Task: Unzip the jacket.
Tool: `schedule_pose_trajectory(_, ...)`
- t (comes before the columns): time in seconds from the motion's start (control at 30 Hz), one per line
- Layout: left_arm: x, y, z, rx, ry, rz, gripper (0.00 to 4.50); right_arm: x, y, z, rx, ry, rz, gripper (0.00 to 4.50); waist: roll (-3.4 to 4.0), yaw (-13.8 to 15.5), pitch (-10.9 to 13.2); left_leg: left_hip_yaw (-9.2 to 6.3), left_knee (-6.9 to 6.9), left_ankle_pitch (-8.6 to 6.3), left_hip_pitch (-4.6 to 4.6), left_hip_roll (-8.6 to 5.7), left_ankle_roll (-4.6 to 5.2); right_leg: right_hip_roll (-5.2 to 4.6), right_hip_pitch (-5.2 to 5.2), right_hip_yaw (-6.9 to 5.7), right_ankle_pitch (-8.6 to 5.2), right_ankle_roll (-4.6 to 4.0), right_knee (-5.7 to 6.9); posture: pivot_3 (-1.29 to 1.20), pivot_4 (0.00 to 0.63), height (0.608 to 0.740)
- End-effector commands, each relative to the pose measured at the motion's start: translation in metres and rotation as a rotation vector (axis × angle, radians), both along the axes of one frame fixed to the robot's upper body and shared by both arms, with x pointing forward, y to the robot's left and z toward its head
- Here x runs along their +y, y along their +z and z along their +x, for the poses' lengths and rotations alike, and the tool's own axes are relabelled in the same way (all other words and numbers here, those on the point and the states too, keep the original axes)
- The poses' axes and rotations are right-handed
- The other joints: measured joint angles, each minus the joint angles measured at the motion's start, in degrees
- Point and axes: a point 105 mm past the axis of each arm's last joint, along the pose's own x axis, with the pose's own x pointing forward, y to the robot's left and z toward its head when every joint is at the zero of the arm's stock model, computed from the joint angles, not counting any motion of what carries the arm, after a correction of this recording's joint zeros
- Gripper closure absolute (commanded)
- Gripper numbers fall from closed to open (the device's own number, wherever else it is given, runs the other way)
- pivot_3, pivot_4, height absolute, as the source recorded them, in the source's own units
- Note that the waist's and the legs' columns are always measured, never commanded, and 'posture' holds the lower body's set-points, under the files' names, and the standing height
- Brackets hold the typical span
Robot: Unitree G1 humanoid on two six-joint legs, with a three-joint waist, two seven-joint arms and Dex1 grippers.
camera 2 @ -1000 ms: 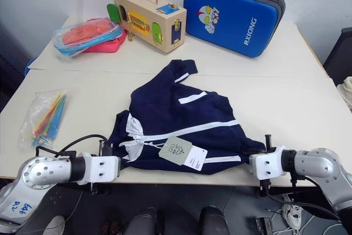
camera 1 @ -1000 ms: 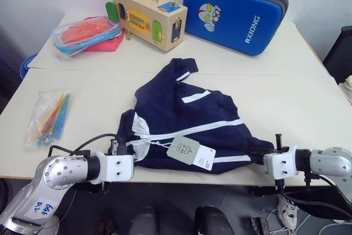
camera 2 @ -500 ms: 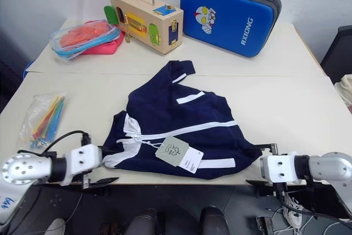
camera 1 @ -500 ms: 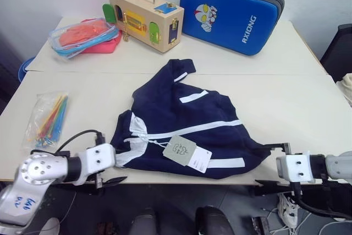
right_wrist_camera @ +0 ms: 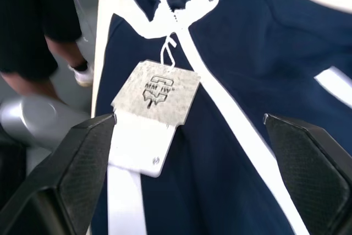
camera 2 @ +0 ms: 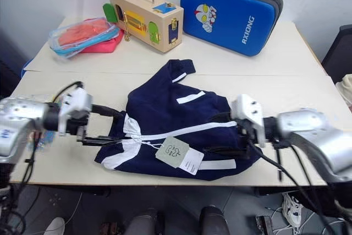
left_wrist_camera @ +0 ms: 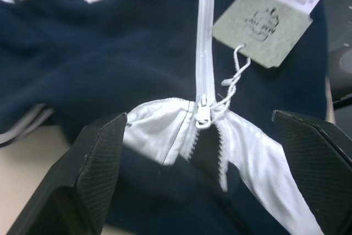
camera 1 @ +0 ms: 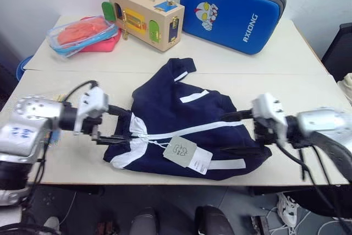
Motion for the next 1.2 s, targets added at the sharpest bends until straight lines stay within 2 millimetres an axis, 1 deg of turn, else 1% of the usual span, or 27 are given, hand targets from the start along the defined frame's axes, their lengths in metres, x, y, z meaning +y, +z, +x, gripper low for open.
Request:
schedule_pose_trajectory(0.03, -0.005, -0.001, 0.008, -0.028, -0.048, 0.035, 0.04, 0.008, -0.018, 0.006, 0.160, -0.023, -0.036, 0.00, -0.01, 0.1, 0.0, 0.00, 0.05, 0.00, -0.12, 0.00, 0.00, 0.00, -0.14, 0.00, 0.00, 0.00, 0.08, 0.00, 0.150, 0.740)
schedule_pose_trajectory(0.1, -0.008, -0.002, 0.011, -0.039, -0.066, 0.036, 0.04, 0.013, -0.023, 0.002, 0.252, 0.004, -0.038, 0.00, -0.01, 0.1, 0.0, -0.02, 0.22, 0.01, -0.61, 0.00, 0.00, -0.02, -0.61, -0.04, 0.00, 0.00, 0.25, 0.00, 0.150, 0.740)
schedule_pose_trajectory(0.13, -0.009, -0.001, 0.011, -0.040, -0.074, 0.033, 0.04, 0.014, -0.024, 0.000, 0.278, 0.016, -0.040, 0.00, -0.01, 0.1, 0.0, -0.04, 0.34, 0.00, -0.66, 0.00, 0.00, -0.03, -0.64, -0.08, 0.00, 0.00, 0.34, 0.00, 0.150, 0.740)
schedule_pose_trajectory(0.3, -0.018, 0.013, 0.010, -0.081, -0.088, -0.026, 0.04, 0.027, -0.033, -0.013, 0.355, 0.095, -0.073, 0.00, -0.02, 0.1, 0.0, -0.04, 0.60, -0.02, -0.69, 0.01, 0.05, -0.09, -0.61, -0.15, 0.00, 0.00, 0.48, 0.00, 0.150, 0.740)
schedule_pose_trajectory(0.37, -0.018, 0.014, 0.009, -0.098, -0.090, -0.022, 0.04, 0.030, -0.039, -0.017, 0.368, 0.112, -0.098, 0.00, -0.02, 0.1, 0.0, -0.07, 0.70, -0.02, -0.68, 0.05, 0.05, -0.09, -0.59, -0.15, 0.00, 0.00, 0.57, 0.00, 0.150, 0.740)
schedule_pose_trajectory(0.47, -0.019, 0.016, 0.007, -0.112, -0.087, -0.019, 0.04, 0.031, -0.051, -0.017, 0.382, 0.108, -0.139, 0.00, -0.02, 0.1, 0.0, -0.08, 0.73, -0.03, -0.69, 0.05, 0.05, -0.09, -0.59, -0.14, 0.00, 0.00, 0.60, 0.00, 0.150, 0.740)
schedule_pose_trajectory(0.53, -0.018, 0.011, 0.006, -0.120, -0.093, 0.004, 0.04, 0.033, -0.055, -0.015, 0.393, 0.104, -0.144, 0.00, -0.02, 0.0, 0.0, -0.07, 0.72, -0.03, -0.68, 0.05, 0.05, -0.10, -0.59, -0.13, 0.00, 0.00, 0.60, 0.00, 0.150, 0.740)
schedule_pose_trajectory(0.67, -0.026, -0.002, 0.006, -0.128, -0.116, 0.022, 0.04, 0.037, -0.058, 0.001, 0.404, 0.044, -0.118, 0.00, -0.02, 0.0, 0.0, -0.06, 0.72, -0.03, -0.66, 0.05, 0.05, -0.08, -0.59, -0.13, 0.00, 0.00, 0.62, 0.00, 0.150, 0.740)
schedule_pose_trajectory(0.73, -0.029, -0.009, 0.007, -0.130, -0.122, 0.027, 0.04, 0.040, -0.055, 0.005, 0.433, 0.030, -0.090, 0.00, -0.02, 0.0, 0.0, -0.06, 0.75, -0.03, -0.66, 0.05, 0.05, -0.08, -0.59, -0.13, 0.00, 0.00, 0.65, 0.00, 0.150, 0.740)
schedule_pose_trajectory(0.83, -0.032, -0.015, 0.011, -0.132, -0.119, 0.025, 0.04, 0.045, -0.050, 0.006, 0.469, 0.033, -0.064, 0.00, -0.02, 0.0, 0.0, -0.06, 0.76, -0.03, -0.66, 0.05, 0.05, -0.09, -0.59, -0.13, 0.00, 0.00, 0.66, 0.00, 0.150, 0.740)
schedule_pose_trajectory(0.93, -0.033, -0.023, 0.011, -0.142, -0.143, 0.033, 0.60, 0.048, -0.047, 0.006, 0.482, 0.036, -0.057, 0.60, -0.02, 0.0, 0.0, -0.07, 0.77, -0.03, -0.66, 0.05, 0.05, -0.08, -0.59, -0.13, 0.00, 0.00, 0.67, 0.00, 0.150, 0.740)
schedule_pose_trajectory(1.07, -0.032, -0.032, 0.015, -0.152, -0.126, 0.062, 1.77, 0.050, -0.047, 0.007, 0.478, 0.026, -0.060, 1.89, -0.02, 0.0, 0.0, -0.06, 0.77, -0.03, -0.66, 0.05, 0.05, -0.09, -0.60, -0.13, 0.00, 0.00, 0.67, 0.00, 0.150, 0.740)
schedule_pose_trajectory(1.1, -0.032, -0.035, 0.015, -0.151, -0.124, 0.075, 2.10, 0.050, -0.048, 0.007, 0.479, 0.025, -0.060, 1.93, -0.02, 0.0, 0.0, -0.06, 0.77, -0.03, -0.66, 0.05, 0.05, -0.09, -0.60, -0.13, 0.00, 0.00, 0.67, 0.00, 0.150, 0.740)
schedule_pose_trajectory(1.2, -0.030, -0.041, 0.012, -0.140, -0.125, 0.086, 2.10, 0.052, -0.049, 0.006, 0.484, 0.028, -0.059, 1.93, -0.02, 0.0, 0.0, -0.06, 0.76, -0.03, -0.67, 0.05, 0.05, -0.09, -0.60, -0.13, 0.00, 0.00, 0.66, 0.00, 0.150, 0.740)
